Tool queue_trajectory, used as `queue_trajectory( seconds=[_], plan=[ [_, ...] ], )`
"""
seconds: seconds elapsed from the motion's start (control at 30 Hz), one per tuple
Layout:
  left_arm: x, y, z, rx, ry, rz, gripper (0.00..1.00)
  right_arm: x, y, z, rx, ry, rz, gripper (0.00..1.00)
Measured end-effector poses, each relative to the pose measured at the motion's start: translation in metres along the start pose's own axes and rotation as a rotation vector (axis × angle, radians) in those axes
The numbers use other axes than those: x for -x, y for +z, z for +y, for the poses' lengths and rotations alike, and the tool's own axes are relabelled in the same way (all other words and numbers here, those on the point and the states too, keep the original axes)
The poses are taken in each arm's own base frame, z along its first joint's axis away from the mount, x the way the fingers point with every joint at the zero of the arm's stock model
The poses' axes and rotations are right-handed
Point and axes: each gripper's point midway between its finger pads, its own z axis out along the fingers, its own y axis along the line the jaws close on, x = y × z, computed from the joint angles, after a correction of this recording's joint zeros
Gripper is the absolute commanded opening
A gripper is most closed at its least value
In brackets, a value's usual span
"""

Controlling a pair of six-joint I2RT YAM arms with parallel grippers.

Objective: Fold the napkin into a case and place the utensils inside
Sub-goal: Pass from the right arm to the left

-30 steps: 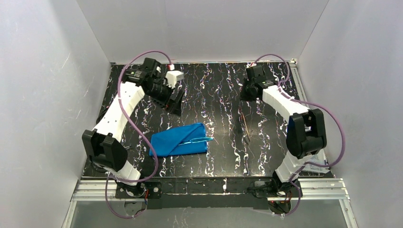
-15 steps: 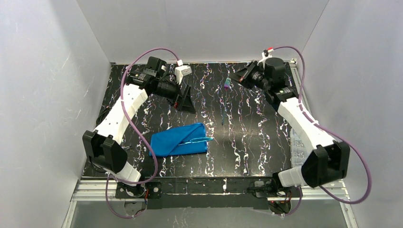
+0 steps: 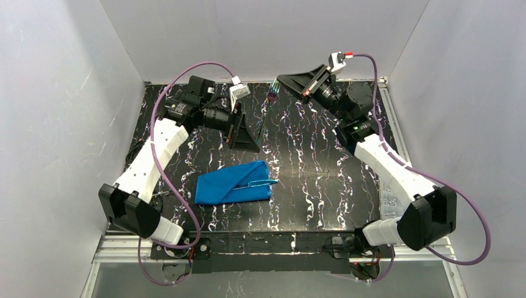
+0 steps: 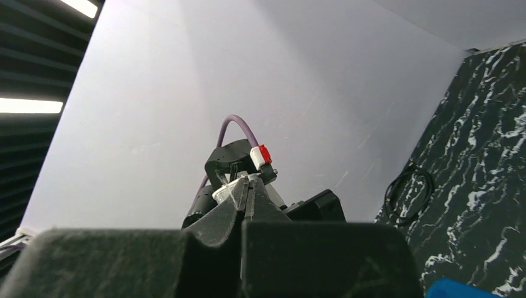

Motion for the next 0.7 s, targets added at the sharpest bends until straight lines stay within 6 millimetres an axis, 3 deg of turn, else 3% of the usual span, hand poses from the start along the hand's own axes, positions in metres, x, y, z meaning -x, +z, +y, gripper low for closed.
queue_trajectory(
  seconds=[0.1,0.13,0.17,0.2,0.23,0.37,0.5,0.53,0.6,0.7],
  plan=[
    [0.002,-0.002,-0.008,-0.016,0.014,-0.015,0.84,-0.005,0.006,0.005,0.039,0.042,0.004,0.01],
    [0.002,-0.002,-0.009,-0.022,0.017,-0.017,0.75,-0.007,0.008,0.006,0.048,0.053,0.006,0.01],
    [0.003,-0.001,-0.010,-0.027,0.017,-0.019,0.61,-0.009,0.010,0.006,0.053,0.065,0.007,0.01],
    [0.003,-0.001,-0.010,-0.032,0.016,-0.021,0.37,-0.010,0.011,0.006,0.058,0.070,0.006,0.01],
    [0.002,0.000,-0.010,-0.036,0.011,-0.020,0.04,-0.011,0.012,0.006,0.060,0.072,0.005,0.01],
    [0.001,0.000,-0.011,-0.046,0.019,-0.018,0.00,-0.016,0.015,0.011,0.077,0.066,0.005,0.01],
    [0.001,-0.003,-0.011,-0.015,0.056,-0.003,0.00,-0.019,0.016,0.011,0.079,0.064,0.005,0.41],
    [0.001,-0.004,-0.008,0.008,0.077,0.000,0.00,-0.019,0.016,0.011,0.077,0.064,0.008,0.54],
    [0.001,-0.007,-0.001,0.059,0.130,0.012,0.00,-0.023,0.015,0.005,0.050,0.049,0.023,0.93],
    [-0.004,-0.018,0.020,0.191,0.261,0.057,0.00,-0.029,0.011,-0.010,-0.057,0.014,0.070,0.99]
  ],
)
